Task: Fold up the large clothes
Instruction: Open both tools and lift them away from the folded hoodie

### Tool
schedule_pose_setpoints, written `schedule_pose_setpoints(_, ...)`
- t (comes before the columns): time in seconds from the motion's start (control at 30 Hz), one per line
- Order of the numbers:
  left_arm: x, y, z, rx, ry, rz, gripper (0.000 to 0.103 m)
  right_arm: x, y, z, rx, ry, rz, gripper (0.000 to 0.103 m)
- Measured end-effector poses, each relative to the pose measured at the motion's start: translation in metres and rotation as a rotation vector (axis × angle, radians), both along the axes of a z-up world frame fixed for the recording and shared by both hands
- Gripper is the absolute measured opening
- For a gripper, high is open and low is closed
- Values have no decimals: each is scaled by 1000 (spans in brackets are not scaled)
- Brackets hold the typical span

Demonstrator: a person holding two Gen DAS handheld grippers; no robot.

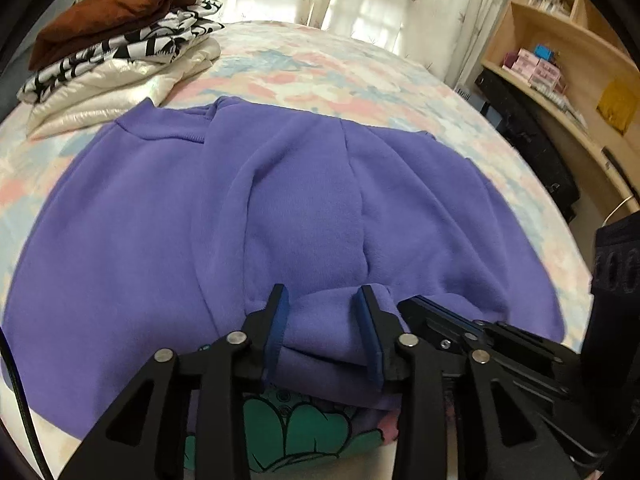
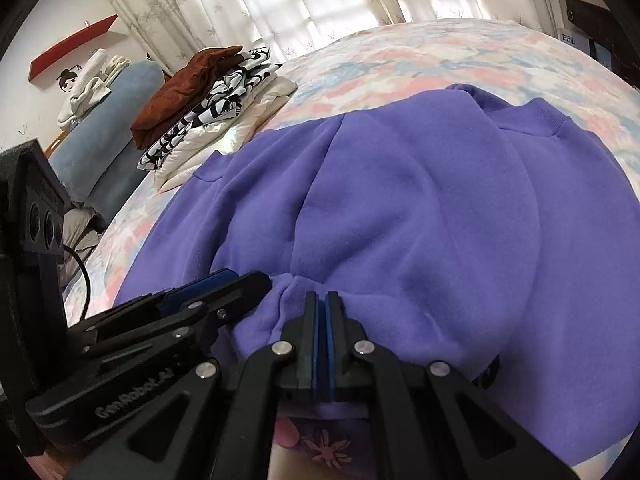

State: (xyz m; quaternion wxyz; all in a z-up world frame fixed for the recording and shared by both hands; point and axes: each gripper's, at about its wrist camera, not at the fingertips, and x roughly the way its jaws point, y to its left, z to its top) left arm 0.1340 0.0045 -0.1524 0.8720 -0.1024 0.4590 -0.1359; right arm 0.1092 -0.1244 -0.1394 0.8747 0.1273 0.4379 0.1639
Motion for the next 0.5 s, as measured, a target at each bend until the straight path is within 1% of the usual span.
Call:
schedule_pose_setpoints(0.07, -3, 1, 4, -23, 2, -3, 43, 0, -1, 2, 10, 8, 2, 3)
schedule_pose_setpoints(0.13, -8, 3, 10, -26, 1, -2, 49, -3, -1, 7, 7, 11, 5, 4)
schedule_pose_setpoints(0.17, -12, 4, 14, -17, 0, 8, 58, -6, -1, 11, 1, 10, 2, 4)
schedule_pose_setpoints(0.2, -16, 6, 18, -13, -5, 21, 64, -11, -1, 16, -1, 5, -4, 4)
schedule_pose_setpoints(0.27, -26, 11, 26, -30, -13, 30, 67, -21, -1, 24, -1, -6, -9, 4)
schedule_pose_setpoints(0.3, -30, 13, 29, -25, -14, 40, 71, -27, -1, 27, -6, -9, -8, 4)
schedule_pose_setpoints(0.4, -44, 20, 39, 20, -15, 74, 73, -49, 2, 37, -41, -20, -13, 10)
schedule_pose_setpoints(0.43, -50, 22, 42, 44, -8, 86, 73, -56, 3, 40, -42, -18, -11, 10)
schedule_pose_setpoints(0.5, -59, 28, 46, 63, 3, 101, 73, -68, 4, 43, -41, -15, -5, 10)
